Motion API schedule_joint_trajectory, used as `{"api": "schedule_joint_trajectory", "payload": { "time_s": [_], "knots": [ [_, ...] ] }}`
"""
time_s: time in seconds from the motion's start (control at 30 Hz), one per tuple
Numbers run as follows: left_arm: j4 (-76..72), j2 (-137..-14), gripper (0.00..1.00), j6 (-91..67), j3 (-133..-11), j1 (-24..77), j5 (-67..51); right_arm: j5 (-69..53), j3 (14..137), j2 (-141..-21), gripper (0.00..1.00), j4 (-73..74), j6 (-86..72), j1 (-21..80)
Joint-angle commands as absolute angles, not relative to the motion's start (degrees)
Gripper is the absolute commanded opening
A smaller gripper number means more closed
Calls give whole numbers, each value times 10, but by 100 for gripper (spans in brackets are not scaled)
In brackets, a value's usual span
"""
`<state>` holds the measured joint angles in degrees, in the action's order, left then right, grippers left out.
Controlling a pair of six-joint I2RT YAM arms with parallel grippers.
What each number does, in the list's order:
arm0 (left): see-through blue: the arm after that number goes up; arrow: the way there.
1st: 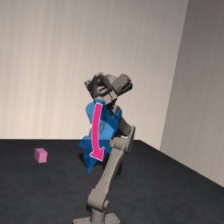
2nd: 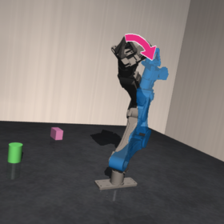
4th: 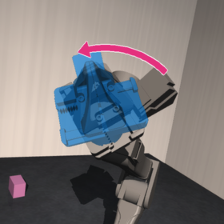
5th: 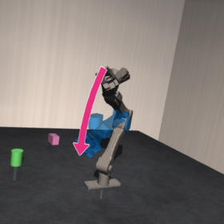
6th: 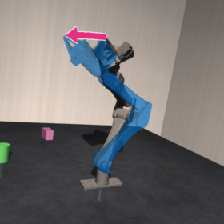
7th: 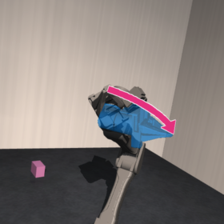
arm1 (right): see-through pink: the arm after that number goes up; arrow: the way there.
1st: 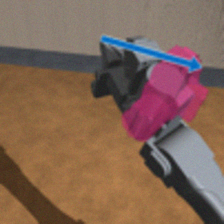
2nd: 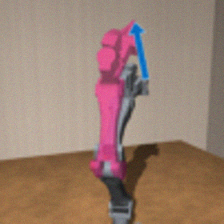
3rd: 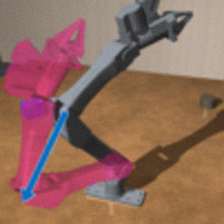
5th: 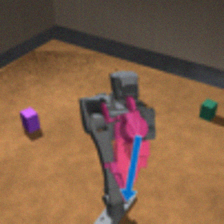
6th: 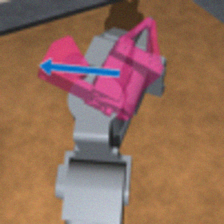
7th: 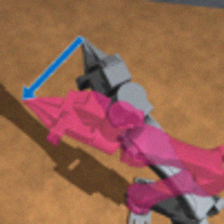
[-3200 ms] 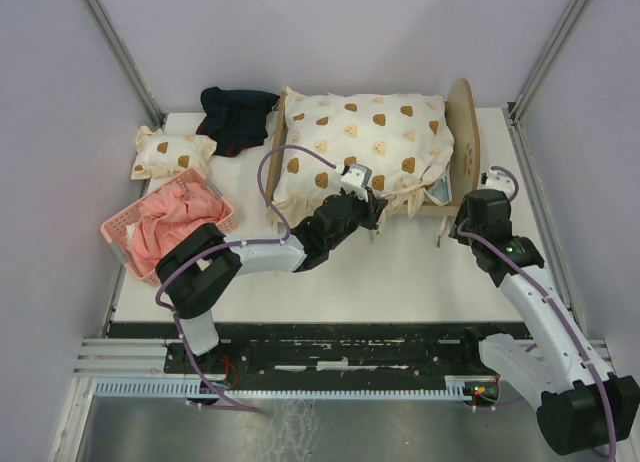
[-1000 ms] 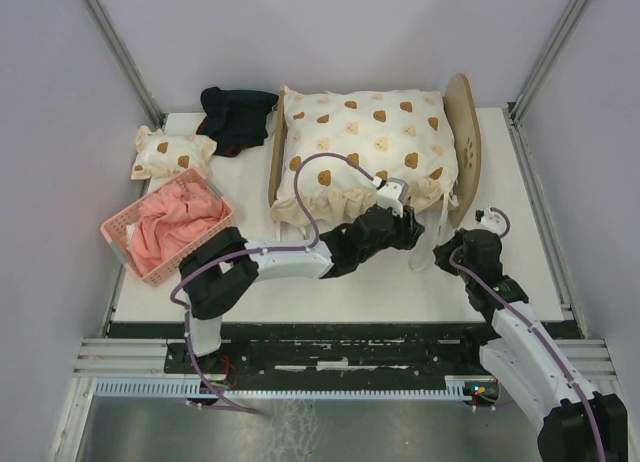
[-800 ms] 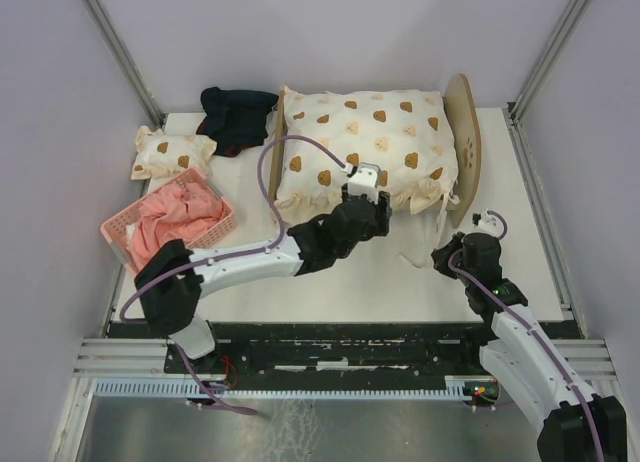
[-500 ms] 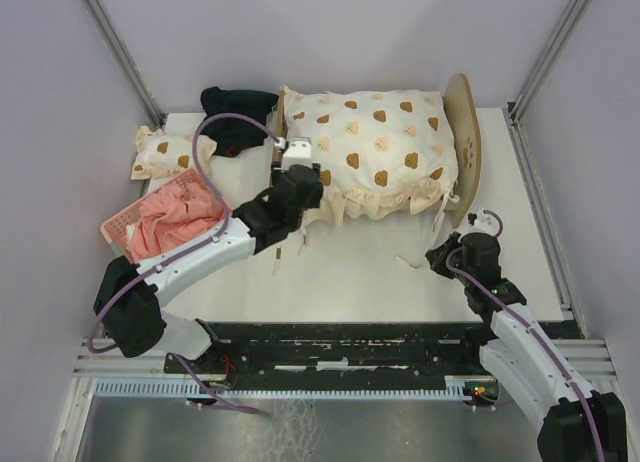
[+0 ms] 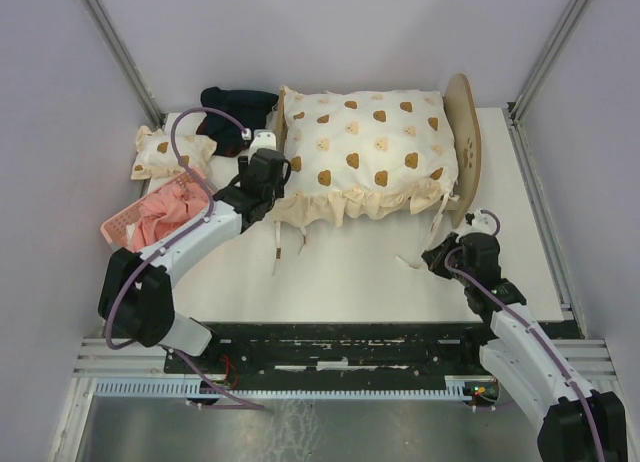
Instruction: Set up the pet bed
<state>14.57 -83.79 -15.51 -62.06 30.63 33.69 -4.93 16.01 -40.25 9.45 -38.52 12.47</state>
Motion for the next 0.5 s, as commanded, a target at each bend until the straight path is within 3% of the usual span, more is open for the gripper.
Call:
{"api": "schedule_joint_trajectory", "payload": {
  "time_s": [0.0, 0.13, 0.23, 0.33, 0.47],
  "knots": [
    [127, -852, 58, -136, -626, 278, 286, -59, 156, -404, 2, 68, -383, 125],
    [111, -879, 50, -132, -626, 260, 226, -63, 157, -416, 2, 64, -381, 126],
    [106, -884, 23, -92, -621, 256, 188, -75, 171, -434, 2, 82, -366, 132],
    [94, -861, 4, -26, -608, 243, 128, -81, 183, -432, 2, 107, -360, 149],
    [99, -819, 3, 28, -600, 205, 64, -68, 183, -404, 2, 128, -373, 190]
  ]
}}
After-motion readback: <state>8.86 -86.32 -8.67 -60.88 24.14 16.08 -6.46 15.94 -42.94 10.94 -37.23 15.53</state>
